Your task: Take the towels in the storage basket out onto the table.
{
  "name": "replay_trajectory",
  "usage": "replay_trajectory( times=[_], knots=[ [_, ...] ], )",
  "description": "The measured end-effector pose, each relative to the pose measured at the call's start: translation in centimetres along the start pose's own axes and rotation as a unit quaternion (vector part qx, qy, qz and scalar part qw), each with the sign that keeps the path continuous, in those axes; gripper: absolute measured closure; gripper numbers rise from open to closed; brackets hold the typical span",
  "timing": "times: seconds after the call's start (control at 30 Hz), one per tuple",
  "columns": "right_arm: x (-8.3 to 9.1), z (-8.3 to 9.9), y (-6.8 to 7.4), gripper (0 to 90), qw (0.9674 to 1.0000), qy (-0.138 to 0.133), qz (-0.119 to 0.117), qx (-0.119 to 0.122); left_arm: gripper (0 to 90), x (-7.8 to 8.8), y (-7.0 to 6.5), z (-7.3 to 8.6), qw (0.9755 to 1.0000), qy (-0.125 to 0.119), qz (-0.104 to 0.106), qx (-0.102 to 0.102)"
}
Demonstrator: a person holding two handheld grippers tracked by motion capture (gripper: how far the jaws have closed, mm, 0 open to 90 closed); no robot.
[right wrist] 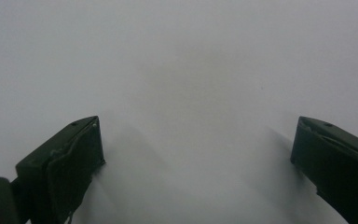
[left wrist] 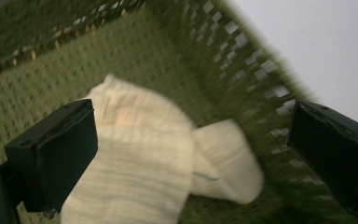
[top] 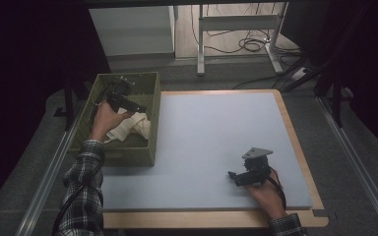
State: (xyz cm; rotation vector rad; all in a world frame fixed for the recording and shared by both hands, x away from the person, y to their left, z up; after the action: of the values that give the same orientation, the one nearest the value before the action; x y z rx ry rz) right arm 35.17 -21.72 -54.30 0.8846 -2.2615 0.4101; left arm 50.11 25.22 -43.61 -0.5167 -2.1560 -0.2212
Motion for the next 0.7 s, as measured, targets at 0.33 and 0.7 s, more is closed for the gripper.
replay_trajectory(
  times=[0.33,0.7],
  knots=[
    [0.0,0.0,0.0,2.4,1.0000,0.000,0.000,0.000,0.8,-3.9,3.0,1.7,0.9974,0.061,-0.008,0.037],
    [0.0,0.0,0.0,2.4,1.0000,0.000,0.000,0.000,2.1,-7.2,4.5,2.5,0.9875,0.144,-0.018,0.062]
  ],
)
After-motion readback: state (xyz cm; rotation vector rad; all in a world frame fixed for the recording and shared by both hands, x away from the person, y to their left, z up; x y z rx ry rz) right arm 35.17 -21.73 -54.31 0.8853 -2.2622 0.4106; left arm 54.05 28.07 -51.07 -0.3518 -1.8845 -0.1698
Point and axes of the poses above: each handheld gripper's, and its own axes: x roughly backward along the jaws, z roughly out of its underside, y roughly to its left, the point moved 1 cm from there along -x, roughly forward along the jaws, and after that the axes turned 2 degrees about -y, right-handed, at the moved point
